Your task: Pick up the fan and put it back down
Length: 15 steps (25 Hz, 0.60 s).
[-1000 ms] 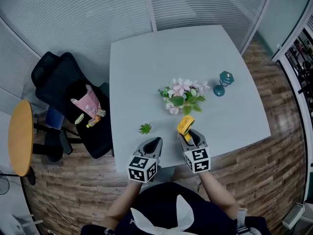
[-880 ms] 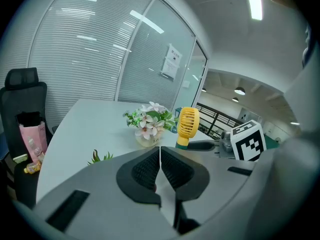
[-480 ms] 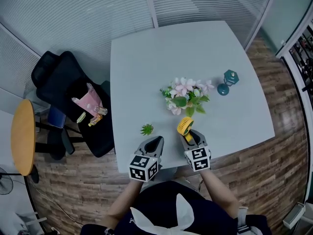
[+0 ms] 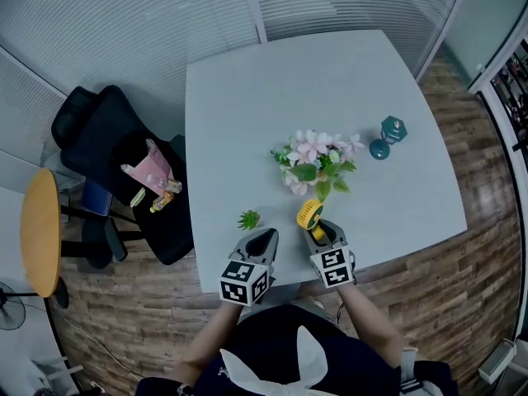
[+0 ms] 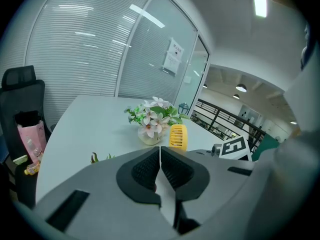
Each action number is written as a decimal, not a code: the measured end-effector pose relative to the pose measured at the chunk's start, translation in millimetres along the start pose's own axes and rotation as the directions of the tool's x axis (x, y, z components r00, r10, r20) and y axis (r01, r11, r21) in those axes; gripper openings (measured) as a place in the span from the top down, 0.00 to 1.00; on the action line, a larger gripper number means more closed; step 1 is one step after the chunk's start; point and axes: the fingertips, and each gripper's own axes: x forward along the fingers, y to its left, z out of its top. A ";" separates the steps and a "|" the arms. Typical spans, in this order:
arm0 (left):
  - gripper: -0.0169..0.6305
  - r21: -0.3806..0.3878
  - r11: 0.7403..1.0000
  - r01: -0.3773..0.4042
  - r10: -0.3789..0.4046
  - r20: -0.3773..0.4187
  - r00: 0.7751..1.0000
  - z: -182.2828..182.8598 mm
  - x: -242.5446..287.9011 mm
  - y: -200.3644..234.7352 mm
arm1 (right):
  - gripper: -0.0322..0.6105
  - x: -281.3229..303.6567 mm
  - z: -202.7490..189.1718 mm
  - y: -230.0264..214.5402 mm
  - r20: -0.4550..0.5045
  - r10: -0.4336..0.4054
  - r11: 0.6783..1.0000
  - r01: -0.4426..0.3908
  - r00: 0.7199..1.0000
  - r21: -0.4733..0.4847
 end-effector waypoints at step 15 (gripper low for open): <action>0.93 0.010 1.000 0.010 -0.010 -0.015 1.000 -0.4 7.7 -1.0 | 0.70 4.9 -18.0 4.5 0.003 0.018 0.998 -0.017 1.000 -0.056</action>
